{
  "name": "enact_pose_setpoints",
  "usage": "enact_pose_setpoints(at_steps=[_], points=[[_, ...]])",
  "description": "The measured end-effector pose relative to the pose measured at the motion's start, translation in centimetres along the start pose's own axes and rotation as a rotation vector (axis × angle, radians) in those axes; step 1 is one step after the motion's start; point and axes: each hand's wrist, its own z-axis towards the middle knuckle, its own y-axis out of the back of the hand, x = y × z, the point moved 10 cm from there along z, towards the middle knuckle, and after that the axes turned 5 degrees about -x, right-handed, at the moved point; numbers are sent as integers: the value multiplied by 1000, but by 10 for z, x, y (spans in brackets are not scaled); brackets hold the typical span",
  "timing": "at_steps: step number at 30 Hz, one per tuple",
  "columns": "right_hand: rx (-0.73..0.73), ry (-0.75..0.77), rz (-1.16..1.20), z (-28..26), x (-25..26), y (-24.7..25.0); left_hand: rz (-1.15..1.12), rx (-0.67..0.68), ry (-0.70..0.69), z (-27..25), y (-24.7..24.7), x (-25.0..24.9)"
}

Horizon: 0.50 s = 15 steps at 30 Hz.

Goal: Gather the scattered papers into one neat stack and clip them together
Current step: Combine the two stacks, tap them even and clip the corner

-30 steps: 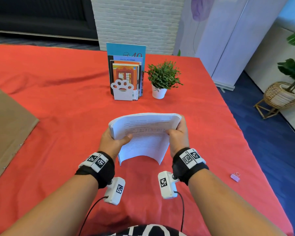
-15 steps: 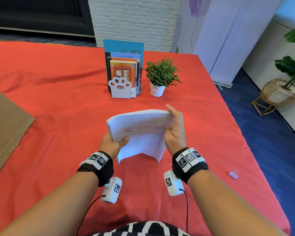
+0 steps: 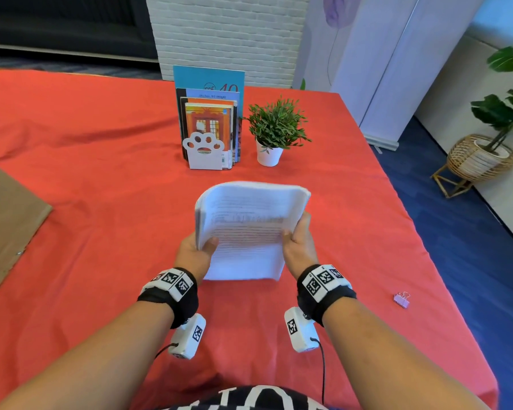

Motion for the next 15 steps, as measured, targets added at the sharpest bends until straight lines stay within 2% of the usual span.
enact_pose_setpoints(at_steps=[6,12,15], points=[[13,38,-25,11,5,15,32,-9,-26,-8,-15,-17],[-31,-129,-62,6,-34,55,133,133,77,-28,-65,-2],[-33,-214,-106,1,-55,79,214,154,91,-38,-86,6]])
